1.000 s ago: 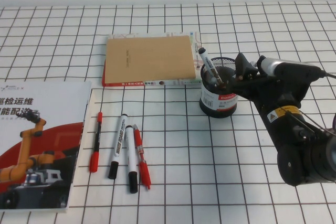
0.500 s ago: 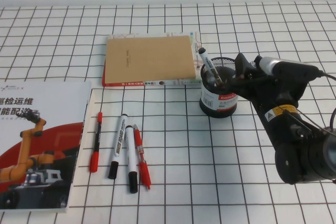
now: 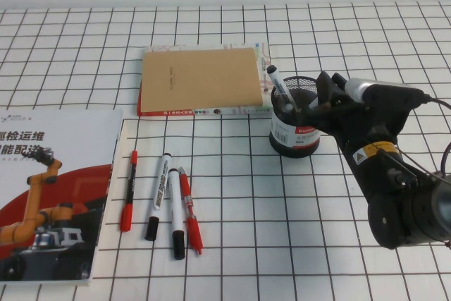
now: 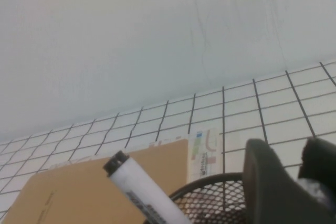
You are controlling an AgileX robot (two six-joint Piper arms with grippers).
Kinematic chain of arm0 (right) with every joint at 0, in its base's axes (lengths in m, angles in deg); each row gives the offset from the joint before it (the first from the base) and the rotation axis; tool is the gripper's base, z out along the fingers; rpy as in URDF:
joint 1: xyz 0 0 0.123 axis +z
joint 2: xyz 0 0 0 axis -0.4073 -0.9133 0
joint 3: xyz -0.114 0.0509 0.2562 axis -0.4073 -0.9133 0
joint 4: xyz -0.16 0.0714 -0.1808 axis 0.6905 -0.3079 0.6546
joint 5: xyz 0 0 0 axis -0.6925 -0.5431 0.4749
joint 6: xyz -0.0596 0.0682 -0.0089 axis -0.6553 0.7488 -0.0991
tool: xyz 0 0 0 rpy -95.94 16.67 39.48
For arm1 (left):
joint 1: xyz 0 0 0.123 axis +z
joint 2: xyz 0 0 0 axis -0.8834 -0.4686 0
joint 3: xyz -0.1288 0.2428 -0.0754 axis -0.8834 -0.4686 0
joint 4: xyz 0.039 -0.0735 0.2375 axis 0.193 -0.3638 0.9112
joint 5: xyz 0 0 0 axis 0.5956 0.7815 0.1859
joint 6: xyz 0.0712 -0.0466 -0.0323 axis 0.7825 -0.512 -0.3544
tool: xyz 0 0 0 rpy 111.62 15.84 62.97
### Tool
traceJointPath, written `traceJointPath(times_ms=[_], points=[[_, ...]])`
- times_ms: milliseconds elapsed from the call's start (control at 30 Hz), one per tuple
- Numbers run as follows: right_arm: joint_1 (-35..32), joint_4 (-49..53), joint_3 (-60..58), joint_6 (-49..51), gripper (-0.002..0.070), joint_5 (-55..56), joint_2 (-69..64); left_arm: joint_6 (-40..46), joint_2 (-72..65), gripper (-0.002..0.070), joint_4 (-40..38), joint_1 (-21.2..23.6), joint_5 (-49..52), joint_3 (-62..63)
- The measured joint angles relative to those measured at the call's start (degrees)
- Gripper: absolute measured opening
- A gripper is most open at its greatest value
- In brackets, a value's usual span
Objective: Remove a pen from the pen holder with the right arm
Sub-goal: 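Take a marker out of the pen holder and lay it on the table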
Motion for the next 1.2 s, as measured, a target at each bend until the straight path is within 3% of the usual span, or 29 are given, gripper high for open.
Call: traceJointPath(times_ms=[300, 967, 1200], points=[[0.0, 0.4, 0.1, 0.0, 0.0102, -0.3, 1.1, 0.0, 0.0, -0.0005, 0.0, 0.0, 0.0, 0.0], [0.0, 0.2, 0.1, -12.7, 0.0101, -19.3, 25.0, 0.0, 0.0, -0.0004, 0.0, 0.0, 0.0, 0.0], [0.0, 1.6, 0.0, -13.9, 0.0101, -31.5, 35.8, 0.0, 0.0, -0.0004, 0.0, 0.0, 0.0, 0.0]])
